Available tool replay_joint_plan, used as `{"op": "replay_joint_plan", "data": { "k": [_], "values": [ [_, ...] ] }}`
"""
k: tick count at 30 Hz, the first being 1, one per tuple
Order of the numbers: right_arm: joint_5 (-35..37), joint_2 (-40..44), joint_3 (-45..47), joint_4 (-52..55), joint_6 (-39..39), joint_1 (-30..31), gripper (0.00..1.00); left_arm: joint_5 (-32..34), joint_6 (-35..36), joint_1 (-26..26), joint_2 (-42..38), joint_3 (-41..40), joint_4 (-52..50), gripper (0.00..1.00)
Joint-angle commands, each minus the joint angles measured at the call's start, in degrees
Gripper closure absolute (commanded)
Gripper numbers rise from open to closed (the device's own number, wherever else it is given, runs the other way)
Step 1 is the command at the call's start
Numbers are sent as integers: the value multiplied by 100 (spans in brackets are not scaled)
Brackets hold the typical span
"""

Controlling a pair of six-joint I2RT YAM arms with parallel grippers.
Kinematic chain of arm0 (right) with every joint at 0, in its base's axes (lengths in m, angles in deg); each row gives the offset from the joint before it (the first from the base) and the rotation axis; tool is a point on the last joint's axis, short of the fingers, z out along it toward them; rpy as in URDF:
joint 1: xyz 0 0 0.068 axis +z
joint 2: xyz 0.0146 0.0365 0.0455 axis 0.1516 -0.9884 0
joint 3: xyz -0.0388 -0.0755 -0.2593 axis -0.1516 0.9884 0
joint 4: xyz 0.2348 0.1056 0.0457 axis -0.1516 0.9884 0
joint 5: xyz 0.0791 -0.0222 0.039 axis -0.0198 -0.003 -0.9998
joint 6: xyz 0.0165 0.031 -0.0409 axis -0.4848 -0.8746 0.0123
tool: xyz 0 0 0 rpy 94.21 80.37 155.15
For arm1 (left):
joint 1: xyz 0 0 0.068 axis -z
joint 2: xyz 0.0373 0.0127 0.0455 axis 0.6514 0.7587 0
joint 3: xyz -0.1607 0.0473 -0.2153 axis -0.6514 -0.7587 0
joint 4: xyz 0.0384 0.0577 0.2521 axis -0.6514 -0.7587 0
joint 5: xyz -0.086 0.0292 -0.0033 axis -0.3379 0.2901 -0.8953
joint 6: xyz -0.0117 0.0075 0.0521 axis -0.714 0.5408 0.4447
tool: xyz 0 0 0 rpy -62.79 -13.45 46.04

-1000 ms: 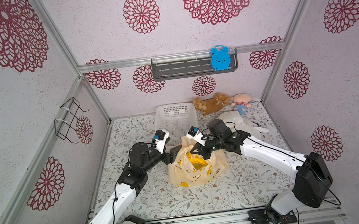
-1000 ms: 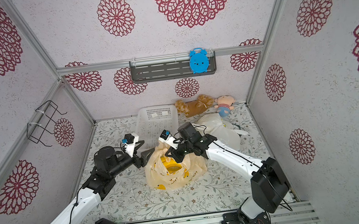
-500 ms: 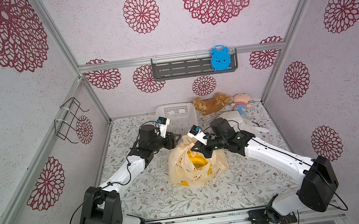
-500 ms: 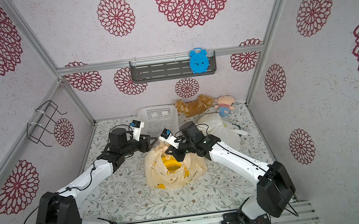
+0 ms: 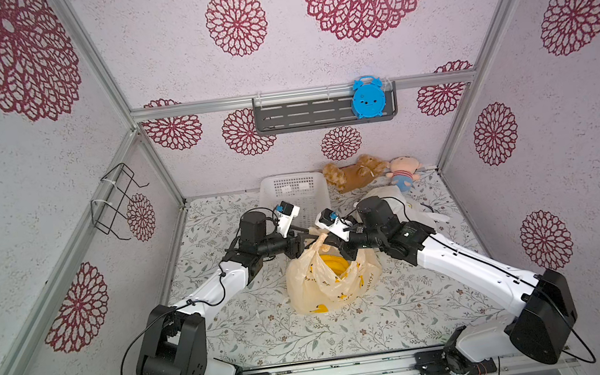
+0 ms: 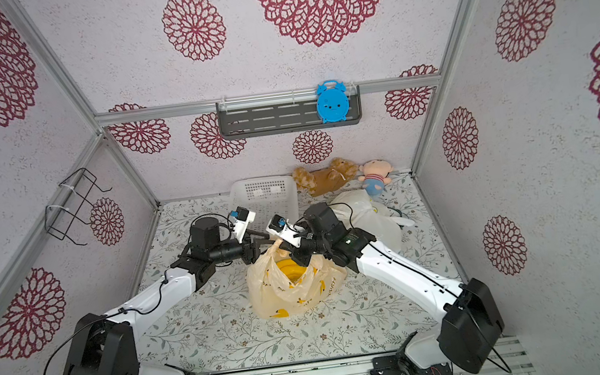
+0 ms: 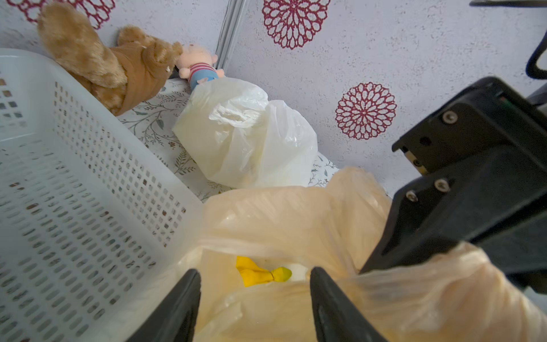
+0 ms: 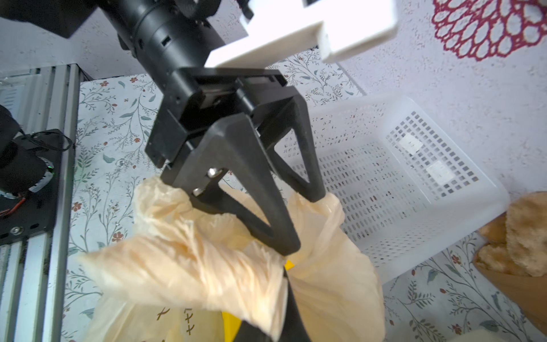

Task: Place the banana into a plastic bag & tie a knot
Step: Cross the plastic bag at the center of the board.

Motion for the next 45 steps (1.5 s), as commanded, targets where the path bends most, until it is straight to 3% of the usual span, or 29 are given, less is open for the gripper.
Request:
{"op": "replay_joint_plan", "data": {
  "k": [1,28,45],
  "values": [
    [469,184,-47,-306,277,89,100,-264,73,42,-101,-57,155,38],
    [1537,663,629,-1244,867,399,100,-1114,-163,97,-514,-476,578,39],
    [2186,1088,1895,-4075,258,590,100,-593,-553,669,-386,-579,1306,40]
  ]
}}
